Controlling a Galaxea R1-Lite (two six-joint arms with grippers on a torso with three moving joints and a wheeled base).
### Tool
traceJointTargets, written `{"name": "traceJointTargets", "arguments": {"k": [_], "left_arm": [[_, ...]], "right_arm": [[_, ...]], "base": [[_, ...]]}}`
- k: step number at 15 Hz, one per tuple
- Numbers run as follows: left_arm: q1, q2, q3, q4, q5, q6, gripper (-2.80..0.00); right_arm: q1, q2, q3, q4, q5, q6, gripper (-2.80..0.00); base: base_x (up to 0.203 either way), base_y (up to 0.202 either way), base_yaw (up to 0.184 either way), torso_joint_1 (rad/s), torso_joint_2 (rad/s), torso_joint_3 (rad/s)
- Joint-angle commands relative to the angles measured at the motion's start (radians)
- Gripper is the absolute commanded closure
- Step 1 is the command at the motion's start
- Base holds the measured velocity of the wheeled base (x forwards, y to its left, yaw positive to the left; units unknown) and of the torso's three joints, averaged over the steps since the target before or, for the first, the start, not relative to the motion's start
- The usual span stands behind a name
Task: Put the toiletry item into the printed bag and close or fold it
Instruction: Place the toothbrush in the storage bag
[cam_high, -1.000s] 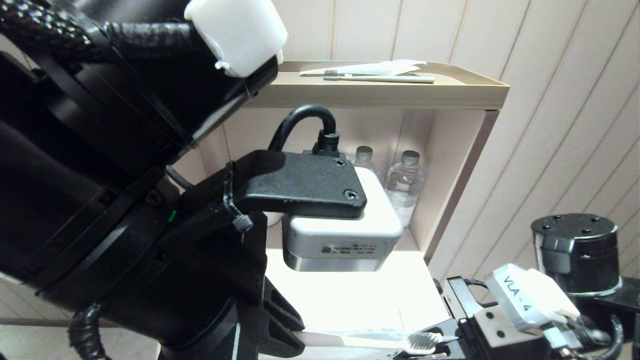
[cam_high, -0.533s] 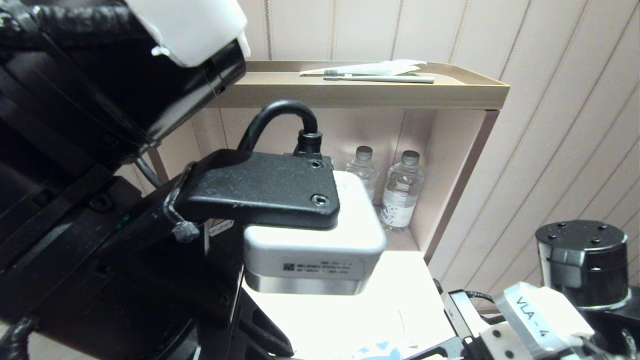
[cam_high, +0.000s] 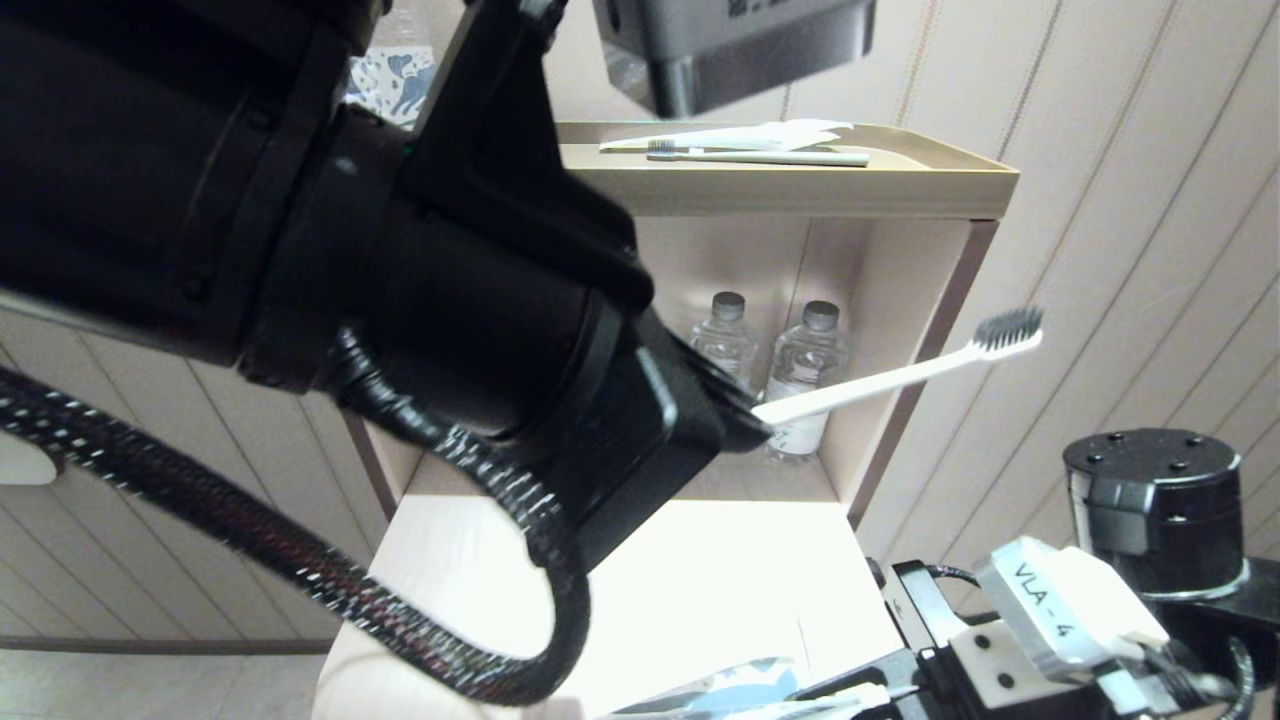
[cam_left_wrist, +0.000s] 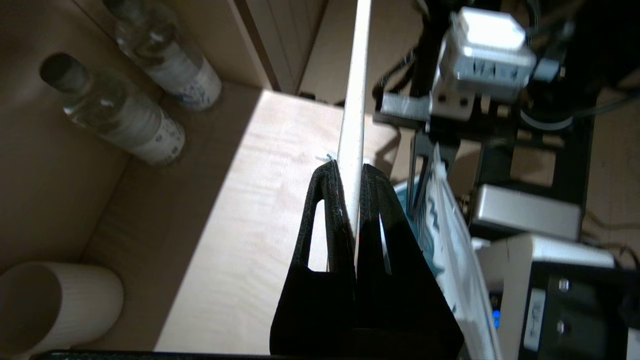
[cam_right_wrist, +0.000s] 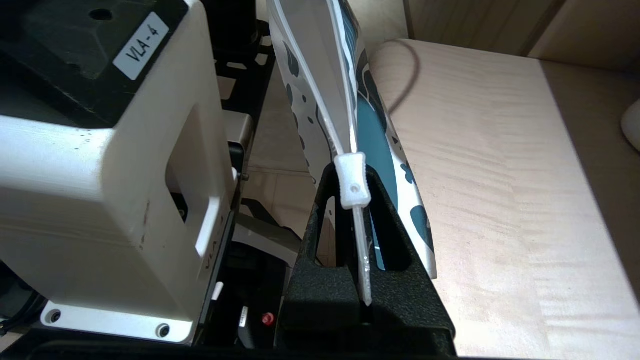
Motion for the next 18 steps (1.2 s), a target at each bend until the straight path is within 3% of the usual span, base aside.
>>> {"name": "traceJointTargets", "arguments": {"k": [1, 3, 5, 8, 9, 15, 18], "left_arm": [[0.001, 0.034, 0.008, -0.127, -0.004, -0.075, 0.0], [0.001, 0.046, 0.07, -0.237, -0.032, -0.164, 0.0], [0.005, 0.036, 0.206, -0.328, -0.049, -0.203, 0.0], [0.008, 0.02, 0.396, -0.608, -0.053, -0.3, 0.0], [0.009, 0.007, 0.424, -0.656, -0.054, -0.327, 0.0], [0.005, -0.021, 0.477, -0.672, -0.07, -0.395, 0.0], [0.004, -0.005, 0.523, -0.738, -0.078, -0.421, 0.0]], "right_arm": [[-0.026, 0.006, -0.013, -0.003, 0.007, -0.002, 0.0], [-0.043, 0.013, -0.027, -0.003, 0.008, 0.003, 0.0], [-0.067, 0.018, -0.04, -0.003, 0.009, 0.004, 0.0], [-0.082, 0.038, -0.048, -0.003, 0.009, 0.004, 0.0], [-0.082, 0.048, -0.048, -0.003, 0.009, 0.004, 0.0], [-0.114, 0.094, -0.075, -0.003, 0.008, 0.019, 0.0], [-0.147, 0.098, -0.092, -0.003, 0.009, 0.026, 0.0]], "base": [[0.0, 0.0, 0.0, 0.0, 0.0, 0.0], [0.0, 0.0, 0.0, 0.0, 0.0, 0.0], [0.0, 0.0, 0.0, 0.0, 0.0, 0.0], [0.0, 0.0, 0.0, 0.0, 0.0, 0.0], [0.0, 0.0, 0.0, 0.0, 0.0, 0.0], [0.0, 0.0, 0.0, 0.0, 0.0, 0.0], [0.0, 0.0, 0.0, 0.0, 0.0, 0.0]]}}
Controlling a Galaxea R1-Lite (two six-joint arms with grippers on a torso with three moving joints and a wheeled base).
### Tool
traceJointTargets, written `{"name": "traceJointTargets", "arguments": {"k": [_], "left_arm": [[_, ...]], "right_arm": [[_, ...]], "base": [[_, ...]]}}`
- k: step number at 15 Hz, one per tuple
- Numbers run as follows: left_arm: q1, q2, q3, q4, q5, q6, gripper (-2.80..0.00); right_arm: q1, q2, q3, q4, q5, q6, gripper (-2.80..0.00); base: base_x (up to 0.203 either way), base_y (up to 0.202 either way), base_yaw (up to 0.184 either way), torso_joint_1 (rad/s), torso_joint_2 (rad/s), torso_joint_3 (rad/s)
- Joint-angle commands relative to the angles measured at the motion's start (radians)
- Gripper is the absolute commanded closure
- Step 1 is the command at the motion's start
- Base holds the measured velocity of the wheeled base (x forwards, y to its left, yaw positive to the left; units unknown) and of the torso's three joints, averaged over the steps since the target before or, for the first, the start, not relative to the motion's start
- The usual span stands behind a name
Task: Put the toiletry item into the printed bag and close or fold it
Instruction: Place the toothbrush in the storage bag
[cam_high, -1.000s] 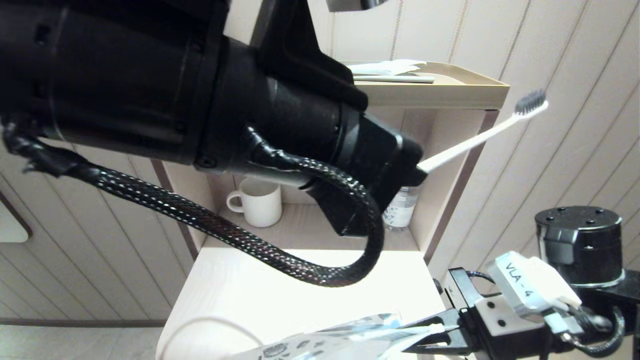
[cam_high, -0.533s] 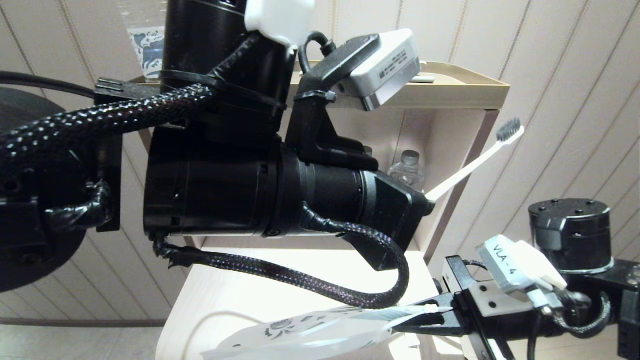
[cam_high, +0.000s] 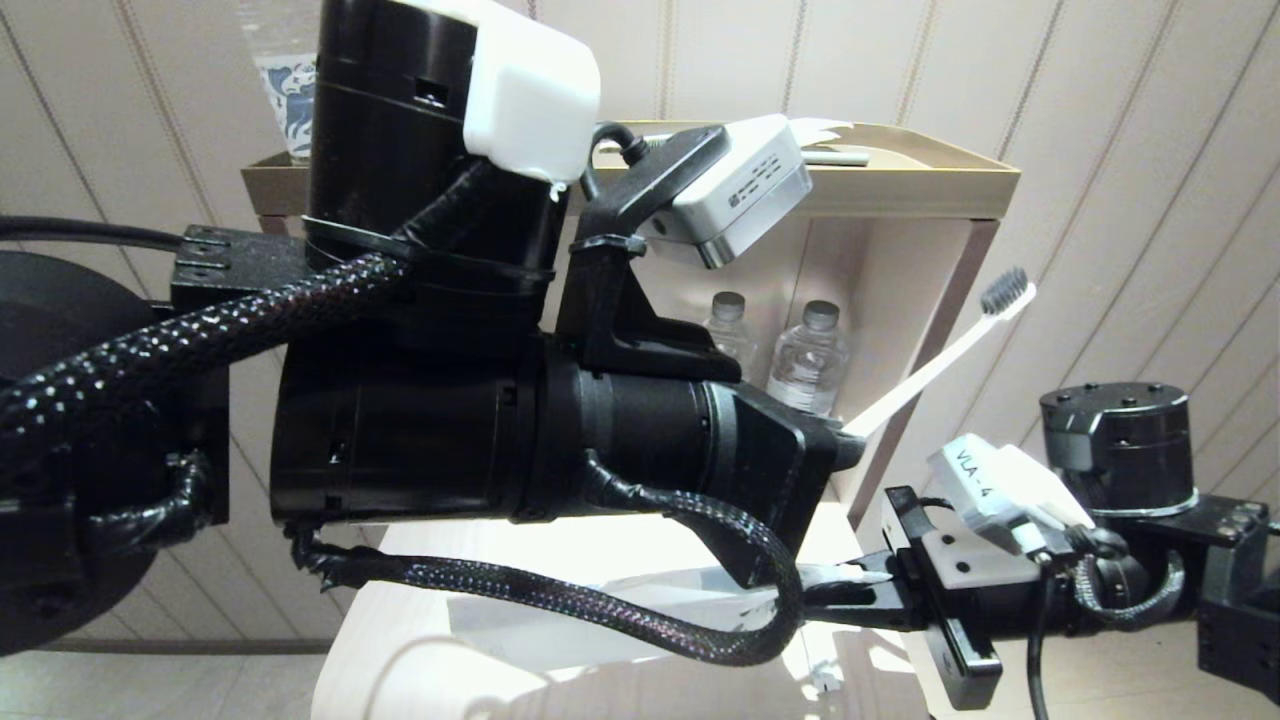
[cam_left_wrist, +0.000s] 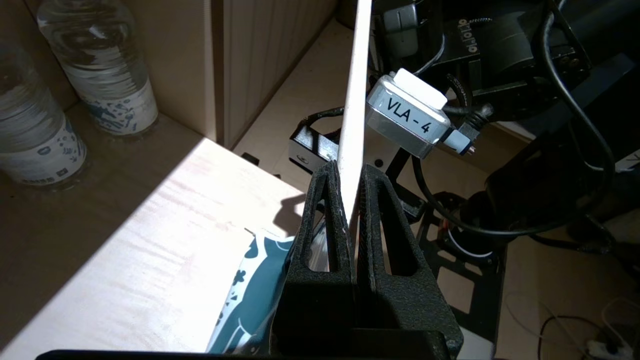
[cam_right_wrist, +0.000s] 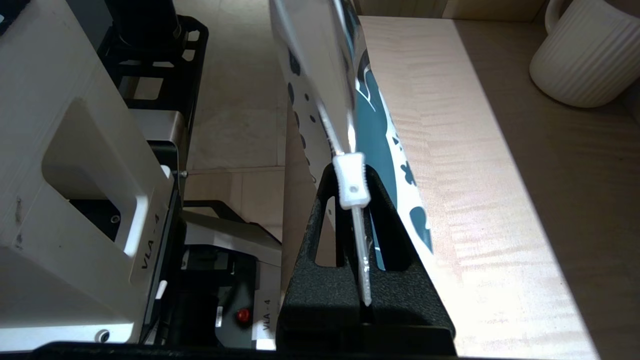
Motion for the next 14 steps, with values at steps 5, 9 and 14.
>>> {"name": "traceJointTargets", "arguments": {"k": [5, 9, 14], "left_arm": [[-0.012, 0.042, 0.045, -0.051, -0.001, -0.019, 0.0], [-0.011, 0.062, 0.084, -0.118, 0.001, -0.019, 0.0], [-0.011, 0.057, 0.144, -0.125, 0.002, -0.016, 0.0]], "right_arm": [[-0.008, 0.018, -0.011, -0.003, 0.004, -0.002, 0.0], [-0.008, 0.021, -0.013, -0.003, 0.004, -0.003, 0.0], [-0.008, 0.027, -0.012, -0.003, 0.004, -0.003, 0.0]], "base": [[0.0, 0.0, 0.0, 0.0, 0.0, 0.0], [0.0, 0.0, 0.0, 0.0, 0.0, 0.0], [0.0, 0.0, 0.0, 0.0, 0.0, 0.0]]}}
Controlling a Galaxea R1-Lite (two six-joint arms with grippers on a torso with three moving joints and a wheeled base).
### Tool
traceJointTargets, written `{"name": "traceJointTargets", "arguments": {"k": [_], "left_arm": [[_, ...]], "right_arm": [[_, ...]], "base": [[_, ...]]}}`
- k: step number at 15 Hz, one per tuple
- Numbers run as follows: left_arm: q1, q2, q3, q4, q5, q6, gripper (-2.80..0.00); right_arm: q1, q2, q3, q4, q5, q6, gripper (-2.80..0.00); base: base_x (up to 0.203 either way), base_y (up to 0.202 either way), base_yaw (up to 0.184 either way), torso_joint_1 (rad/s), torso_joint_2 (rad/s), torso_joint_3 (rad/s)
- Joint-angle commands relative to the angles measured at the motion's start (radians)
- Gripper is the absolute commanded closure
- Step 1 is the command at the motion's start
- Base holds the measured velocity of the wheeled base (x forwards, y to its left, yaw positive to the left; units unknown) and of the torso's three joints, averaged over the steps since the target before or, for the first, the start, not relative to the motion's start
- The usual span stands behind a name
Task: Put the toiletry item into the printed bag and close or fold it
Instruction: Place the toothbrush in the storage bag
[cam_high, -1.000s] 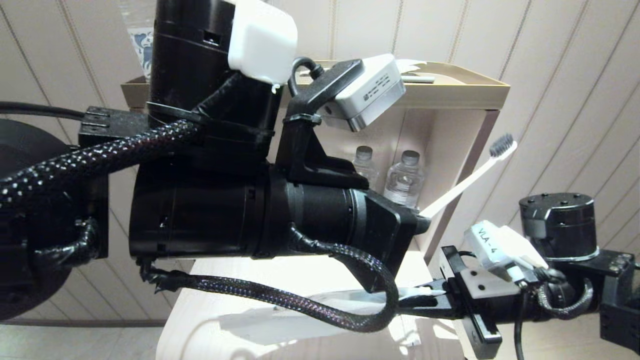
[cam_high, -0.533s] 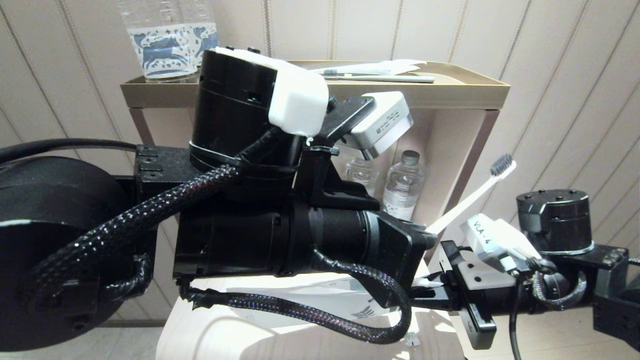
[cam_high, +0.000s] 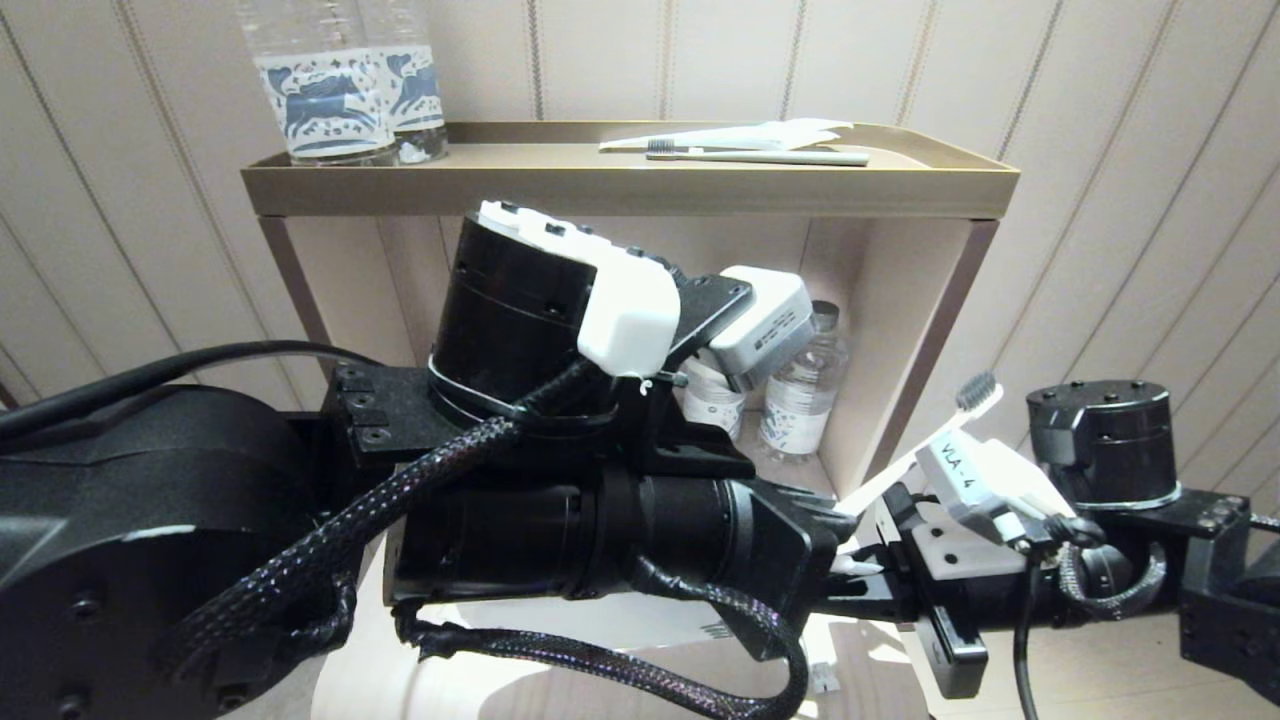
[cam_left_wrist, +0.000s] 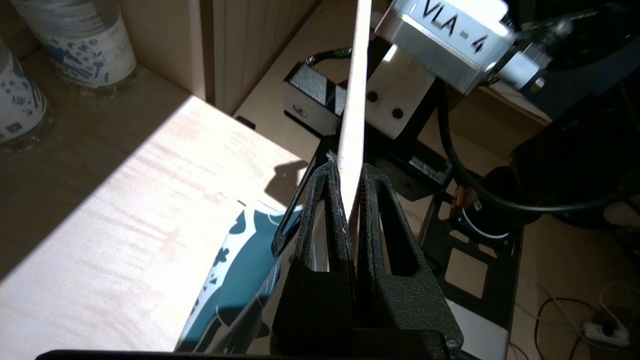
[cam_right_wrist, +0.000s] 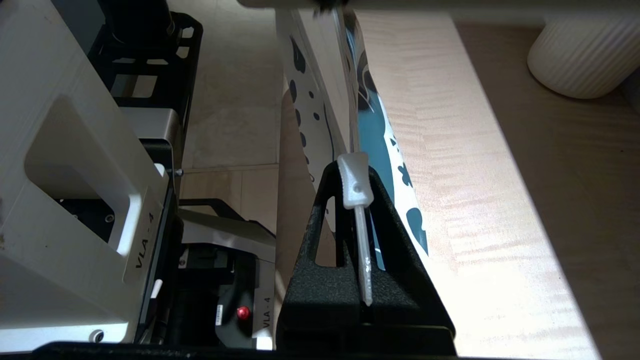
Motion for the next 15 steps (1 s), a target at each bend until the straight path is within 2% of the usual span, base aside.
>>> {"name": "traceJointTargets", "arguments": {"k": [1, 4, 8, 15], "left_arm": [[0.001, -0.002, 0.018, -0.002, -0.001, 0.001, 0.0], [0.007, -0.012, 0.015, -0.002, 0.001, 0.002, 0.0], [0.007, -0.021, -0.063, 0.001, 0.005, 0.01, 0.0], [0.011, -0.006, -0.002, -0.002, 0.002, 0.007, 0.0]], "right_arm": [[0.001, 0.002, 0.001, -0.004, 0.006, -0.004, 0.0], [0.001, 0.008, 0.001, -0.004, 0.004, -0.004, 0.0], [0.001, 0.016, 0.003, -0.004, 0.003, -0.004, 0.0], [0.002, 0.016, 0.005, -0.005, 0.004, -0.004, 0.0]], "base": [[0.0, 0.0, 0.0, 0.0, 0.0, 0.0], [0.0, 0.0, 0.0, 0.0, 0.0, 0.0], [0.0, 0.0, 0.0, 0.0, 0.0, 0.0], [0.0, 0.0, 0.0, 0.0, 0.0, 0.0]]}}
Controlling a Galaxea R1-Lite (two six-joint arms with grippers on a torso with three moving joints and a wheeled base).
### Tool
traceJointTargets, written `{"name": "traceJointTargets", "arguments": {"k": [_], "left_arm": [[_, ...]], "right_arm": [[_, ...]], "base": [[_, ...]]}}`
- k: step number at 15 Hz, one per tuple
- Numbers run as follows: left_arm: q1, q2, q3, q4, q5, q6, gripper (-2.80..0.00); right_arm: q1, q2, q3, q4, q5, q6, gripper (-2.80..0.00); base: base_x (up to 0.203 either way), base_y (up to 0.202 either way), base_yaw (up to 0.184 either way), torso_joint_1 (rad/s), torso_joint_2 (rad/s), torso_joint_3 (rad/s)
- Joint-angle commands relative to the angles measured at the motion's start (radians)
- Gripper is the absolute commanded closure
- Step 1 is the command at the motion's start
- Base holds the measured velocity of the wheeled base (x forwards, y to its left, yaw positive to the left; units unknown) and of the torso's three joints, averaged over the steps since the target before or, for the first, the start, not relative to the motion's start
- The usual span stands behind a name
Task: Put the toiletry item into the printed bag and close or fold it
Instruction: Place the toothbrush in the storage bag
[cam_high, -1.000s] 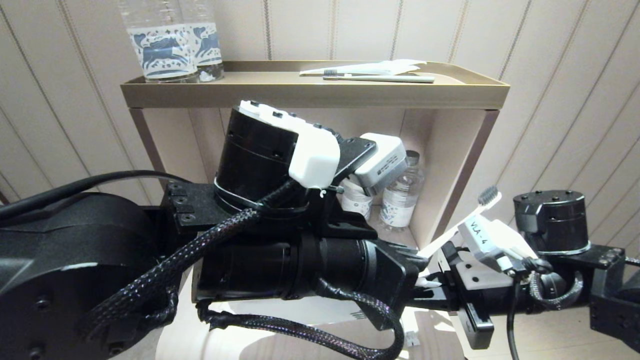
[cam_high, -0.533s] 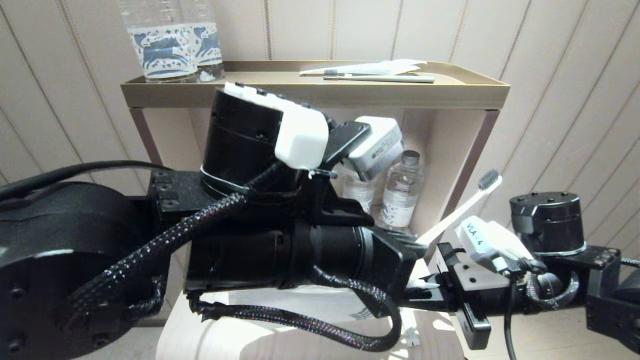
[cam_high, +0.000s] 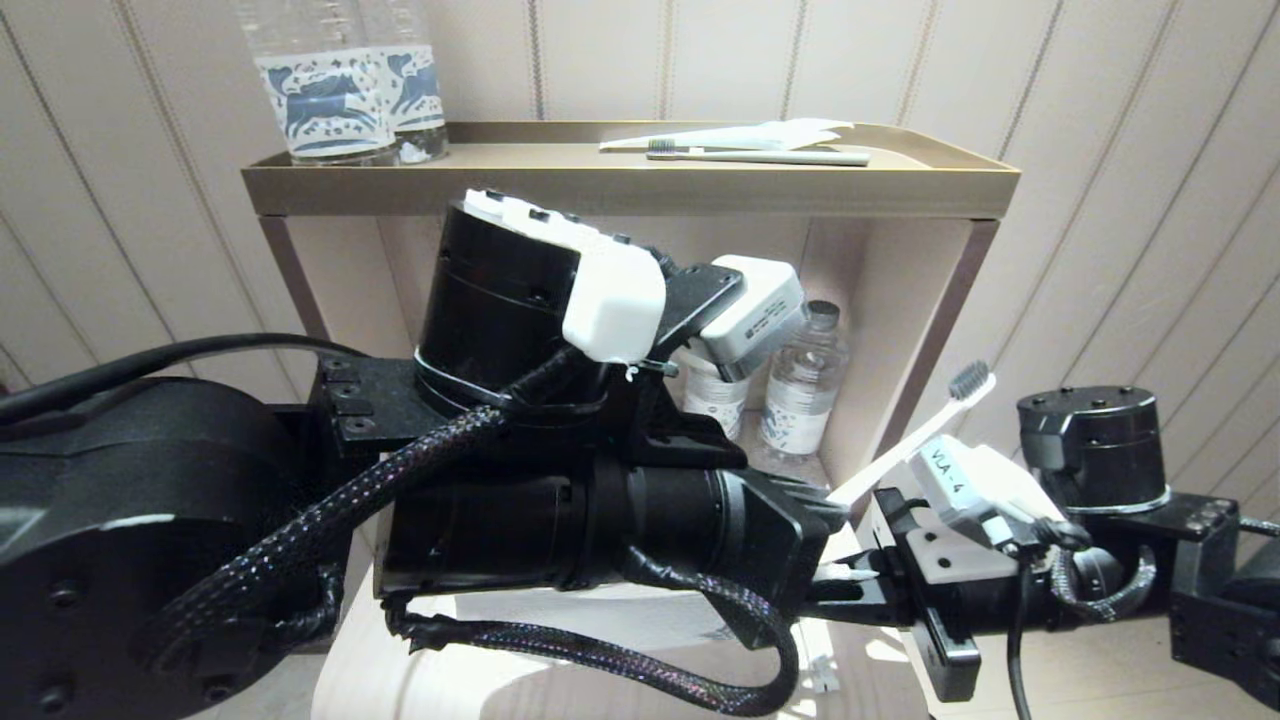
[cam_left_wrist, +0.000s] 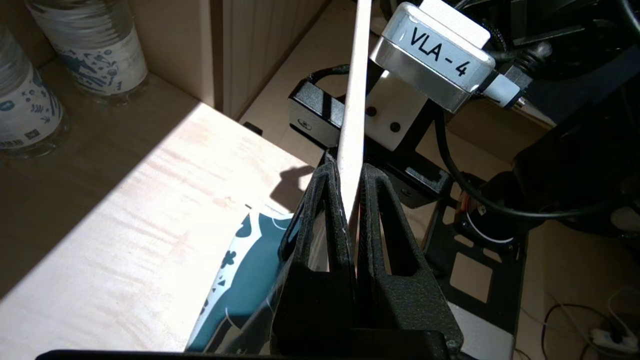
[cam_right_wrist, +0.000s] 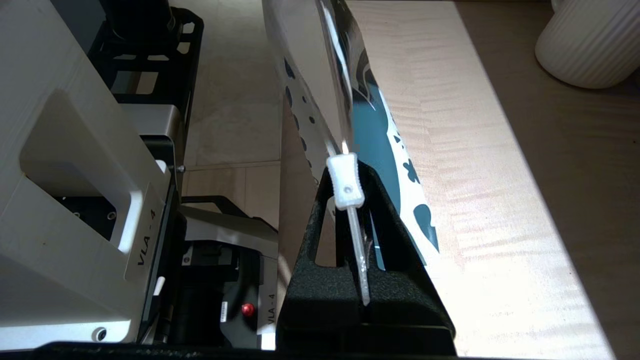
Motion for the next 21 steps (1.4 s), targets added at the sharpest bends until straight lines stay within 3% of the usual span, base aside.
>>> {"name": "traceJointTargets", "arguments": {"k": [1, 4, 8, 12, 21], "left_arm": [[0.004, 0.003, 0.005, -0.002, -0.002, -0.002, 0.0], [0.02, 0.005, 0.017, -0.007, -0.005, -0.003, 0.0], [0.02, 0.016, 0.09, -0.131, -0.001, 0.002, 0.0], [0.02, -0.01, 0.153, -0.145, 0.001, 0.021, 0.0], [0.024, -0.081, 0.207, -0.007, 0.039, 0.16, 0.0]], "right_arm": [[0.001, 0.001, 0.0, -0.004, 0.006, -0.003, 0.0], [0.001, 0.001, 0.002, -0.004, 0.006, -0.004, 0.0], [0.001, 0.001, 0.003, -0.004, 0.007, -0.005, 0.0], [0.001, 0.001, 0.002, -0.004, 0.007, -0.005, 0.0], [0.0, -0.005, 0.003, -0.004, 0.007, -0.005, 0.0]], "base": [[0.0, 0.0, 0.0, 0.0, 0.0, 0.0], [0.0, 0.0, 0.0, 0.0, 0.0, 0.0], [0.0, 0.0, 0.0, 0.0, 0.0, 0.0], [0.0, 0.0, 0.0, 0.0, 0.0, 0.0], [0.0, 0.0, 0.0, 0.0, 0.0, 0.0]]}}
